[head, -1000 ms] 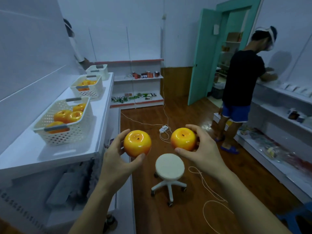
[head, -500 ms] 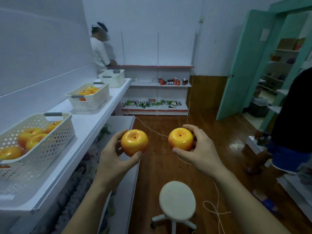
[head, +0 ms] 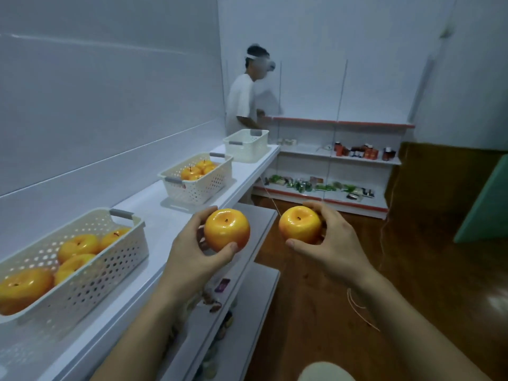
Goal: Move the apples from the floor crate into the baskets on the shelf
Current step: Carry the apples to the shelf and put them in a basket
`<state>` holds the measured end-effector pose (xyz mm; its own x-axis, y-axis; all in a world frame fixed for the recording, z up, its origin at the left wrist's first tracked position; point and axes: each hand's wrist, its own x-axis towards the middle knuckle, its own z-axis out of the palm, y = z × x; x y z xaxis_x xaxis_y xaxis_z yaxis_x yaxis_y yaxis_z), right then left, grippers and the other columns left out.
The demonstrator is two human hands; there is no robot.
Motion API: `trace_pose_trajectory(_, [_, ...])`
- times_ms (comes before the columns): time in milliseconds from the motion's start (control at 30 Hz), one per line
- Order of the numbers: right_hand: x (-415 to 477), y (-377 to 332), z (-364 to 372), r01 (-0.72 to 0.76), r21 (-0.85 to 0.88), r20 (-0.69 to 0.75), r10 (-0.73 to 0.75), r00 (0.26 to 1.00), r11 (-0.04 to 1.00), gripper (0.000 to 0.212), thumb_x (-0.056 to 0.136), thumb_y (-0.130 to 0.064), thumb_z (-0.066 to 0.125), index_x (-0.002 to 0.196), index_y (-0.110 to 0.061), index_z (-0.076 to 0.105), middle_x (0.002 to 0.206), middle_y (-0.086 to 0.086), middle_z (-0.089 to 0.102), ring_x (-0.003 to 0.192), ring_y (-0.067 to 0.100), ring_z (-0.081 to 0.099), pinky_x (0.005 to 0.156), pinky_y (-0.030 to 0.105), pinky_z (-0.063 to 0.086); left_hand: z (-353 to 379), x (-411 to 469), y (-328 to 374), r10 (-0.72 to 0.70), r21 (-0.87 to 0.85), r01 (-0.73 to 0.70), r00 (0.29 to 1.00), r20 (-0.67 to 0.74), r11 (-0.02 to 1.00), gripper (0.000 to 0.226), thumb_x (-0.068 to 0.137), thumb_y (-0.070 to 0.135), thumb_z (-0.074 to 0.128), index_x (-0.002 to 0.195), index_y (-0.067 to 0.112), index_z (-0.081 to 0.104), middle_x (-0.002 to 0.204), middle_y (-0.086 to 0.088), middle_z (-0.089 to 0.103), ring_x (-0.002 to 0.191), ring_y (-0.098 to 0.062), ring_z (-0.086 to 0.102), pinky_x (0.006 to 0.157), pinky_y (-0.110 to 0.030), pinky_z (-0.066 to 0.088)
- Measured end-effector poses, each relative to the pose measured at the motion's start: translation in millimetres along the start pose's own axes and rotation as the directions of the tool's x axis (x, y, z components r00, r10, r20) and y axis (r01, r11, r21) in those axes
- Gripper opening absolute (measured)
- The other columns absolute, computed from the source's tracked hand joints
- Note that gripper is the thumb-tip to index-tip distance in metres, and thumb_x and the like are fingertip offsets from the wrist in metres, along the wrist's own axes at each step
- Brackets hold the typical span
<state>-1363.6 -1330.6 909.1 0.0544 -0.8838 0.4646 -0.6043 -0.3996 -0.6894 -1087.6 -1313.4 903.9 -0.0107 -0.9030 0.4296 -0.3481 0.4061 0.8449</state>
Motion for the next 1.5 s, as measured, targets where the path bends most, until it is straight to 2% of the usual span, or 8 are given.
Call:
trace_pose_trajectory(133, [74, 15, 28, 0.056, 0.016, 0.024, -0.056, 0.998, 0.998, 0.081, 0.067, -0.041, 0.09, 0.134, -0.039, 0.045, 0.125, -0.013, 0.05, 0.111, 0.009, 0.054, 0.088, 0.022, 0.048, -3, 64, -17, -0.001, 0.077, 0.005, 0.999, -0.049, 0.997, 0.079, 0.069, 0.035, 0.087, 0.138, 0.034, 0.049, 0.132, 0.013, 0.055, 0.114, -0.011, 0.06, 0.081, -0.012, 0.052])
trace_pose_trajectory(267, [146, 37, 56, 0.075, 0.012, 0.034, -0.076, 0.997, 0.997, 0.08, 0.067, -0.045, 0.09, 0.133, -0.041, 0.045, 0.123, -0.014, 0.051, 0.109, 0.009, 0.056, 0.089, 0.031, 0.055, -3, 135, -33, -0.003, 0.093, 0.011, 0.996, -0.084, 0.996, 0.077, 0.077, 0.02, 0.085, 0.141, 0.032, 0.045, 0.138, 0.006, 0.05, 0.115, -0.016, 0.059, 0.088, -0.021, 0.052])
trace_pose_trajectory(400, [217, 55, 65, 0.07, -0.005, 0.046, -0.07, 0.996, 0.998, 0.08, 0.064, -0.049, 0.089, 0.132, -0.038, 0.047, 0.123, -0.011, 0.054, 0.108, 0.012, 0.058, 0.089, 0.037, 0.056, -2, 209, -38, 0.043, 0.136, -0.036, 0.998, -0.047, 0.99, 0.072, 0.072, 0.033, 0.087, 0.13, 0.043, 0.046, 0.124, 0.018, 0.052, 0.105, -0.002, 0.057, 0.075, -0.011, 0.05])
trace_pose_trajectory(533, [273, 64, 64, 0.057, -0.028, 0.028, -0.056, 0.998, 0.998, 0.083, 0.065, -0.049, 0.089, 0.136, -0.036, 0.048, 0.126, -0.008, 0.054, 0.109, 0.016, 0.057, 0.091, 0.04, 0.055, 2, 274, -45, 0.005, 0.133, -0.001, 0.999, -0.033, 0.991, 0.072, 0.064, 0.042, 0.081, 0.129, 0.041, 0.048, 0.116, 0.023, 0.054, 0.104, -0.004, 0.058, 0.08, -0.024, 0.051])
trace_pose_trajectory(833, [394, 92, 82, 0.081, -0.033, 0.059, -0.079, 0.995, 0.996, 0.083, 0.065, -0.043, 0.089, 0.137, -0.033, 0.049, 0.129, -0.004, 0.055, 0.111, 0.019, 0.057, 0.095, 0.045, 0.053, 6, 395, -72, -0.048, 0.182, 0.055, 0.998, -0.039, 0.982, 0.061, 0.077, 0.021, 0.083, 0.129, 0.027, 0.051, 0.113, 0.009, 0.056, 0.086, 0.002, 0.059, 0.053, -0.009, 0.047])
trace_pose_trajectory(967, [454, 112, 97, 0.124, -0.057, 0.115, -0.117, 0.986, 0.991, 0.084, 0.067, -0.038, 0.089, 0.139, -0.029, 0.048, 0.131, -0.002, 0.055, 0.11, 0.019, 0.057, 0.092, 0.04, 0.053, 10, 444, -85, -0.066, 0.305, 0.06, 0.998, 0.009, 0.95, 0.059, 0.075, 0.027, 0.084, 0.121, 0.033, 0.047, 0.101, 0.021, 0.052, 0.09, 0.002, 0.055, 0.069, -0.02, 0.048])
trace_pose_trajectory(1200, [570, 158, 116, 0.252, -0.074, 0.235, -0.229, 0.945, 0.965, 0.083, 0.069, -0.04, 0.087, 0.14, -0.029, 0.045, 0.125, -0.006, 0.049, 0.11, 0.016, 0.052, 0.087, 0.036, 0.049, 32, 537, -114, -0.18, 0.407, 0.139, 0.981, 0.066, 0.903, 0.067, 0.081, 0.031, 0.08, 0.138, 0.026, 0.044, 0.118, 0.006, 0.052, 0.095, -0.009, 0.056, 0.072, -0.019, 0.048])
trace_pose_trajectory(1500, [715, 225, 148, 0.304, 0.014, 0.456, -0.276, 0.846, 0.953, 0.085, 0.061, -0.04, 0.088, 0.135, -0.034, 0.048, 0.126, -0.006, 0.053, 0.11, 0.018, 0.056, 0.085, 0.035, 0.052, 71, 629, -163, -0.32, 0.432, 0.286, 0.947, 0.006, 0.855, 0.065, 0.077, 0.022, 0.083, 0.131, 0.028, 0.047, 0.117, 0.006, 0.054, 0.099, -0.011, 0.059, 0.076, -0.026, 0.053])
